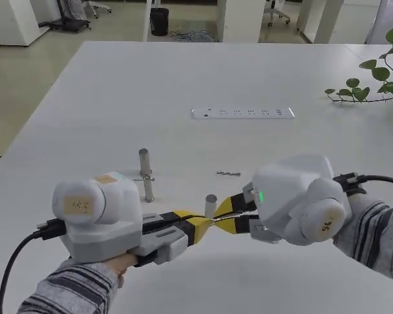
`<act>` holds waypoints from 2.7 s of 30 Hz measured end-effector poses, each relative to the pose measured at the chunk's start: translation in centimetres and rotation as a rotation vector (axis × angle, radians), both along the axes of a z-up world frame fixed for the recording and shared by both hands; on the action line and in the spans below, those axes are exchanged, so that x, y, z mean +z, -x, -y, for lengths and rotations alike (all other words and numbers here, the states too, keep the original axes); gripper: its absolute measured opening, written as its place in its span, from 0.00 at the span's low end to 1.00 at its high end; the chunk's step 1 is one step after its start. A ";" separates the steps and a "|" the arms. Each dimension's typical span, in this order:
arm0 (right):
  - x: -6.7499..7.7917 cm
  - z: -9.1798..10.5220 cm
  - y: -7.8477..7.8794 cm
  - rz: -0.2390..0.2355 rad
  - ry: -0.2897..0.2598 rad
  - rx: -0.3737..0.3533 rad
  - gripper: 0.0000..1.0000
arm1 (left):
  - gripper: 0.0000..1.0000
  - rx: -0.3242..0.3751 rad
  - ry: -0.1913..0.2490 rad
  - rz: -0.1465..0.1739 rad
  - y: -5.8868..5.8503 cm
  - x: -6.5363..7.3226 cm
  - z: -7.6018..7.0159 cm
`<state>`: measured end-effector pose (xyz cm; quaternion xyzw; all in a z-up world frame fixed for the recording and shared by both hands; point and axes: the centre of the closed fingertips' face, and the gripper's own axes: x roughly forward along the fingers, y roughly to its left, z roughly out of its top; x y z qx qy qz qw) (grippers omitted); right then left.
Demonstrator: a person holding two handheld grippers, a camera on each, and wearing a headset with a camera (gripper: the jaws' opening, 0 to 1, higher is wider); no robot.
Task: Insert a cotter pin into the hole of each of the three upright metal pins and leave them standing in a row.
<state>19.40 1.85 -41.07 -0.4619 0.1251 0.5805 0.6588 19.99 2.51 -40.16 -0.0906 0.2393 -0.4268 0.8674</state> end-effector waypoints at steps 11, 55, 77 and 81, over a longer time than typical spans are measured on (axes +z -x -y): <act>-0.4 0.2 0.0 -0.054 -0.009 -0.044 0.00 | 0.00 -0.092 -0.107 0.127 0.6 0.0 0.1; -2.5 5.0 -2.5 -0.069 0.113 -0.206 0.00 | 0.22 -0.050 -0.356 0.315 -1.5 -2.8 -0.1; -4.9 6.9 -6.3 -0.106 0.133 -0.396 0.00 | 0.24 0.092 -0.374 0.237 -6.7 -6.1 0.8; -5.2 6.6 -6.6 -0.115 0.124 -0.409 0.00 | 0.24 0.097 -0.372 0.215 -7.2 -6.6 1.1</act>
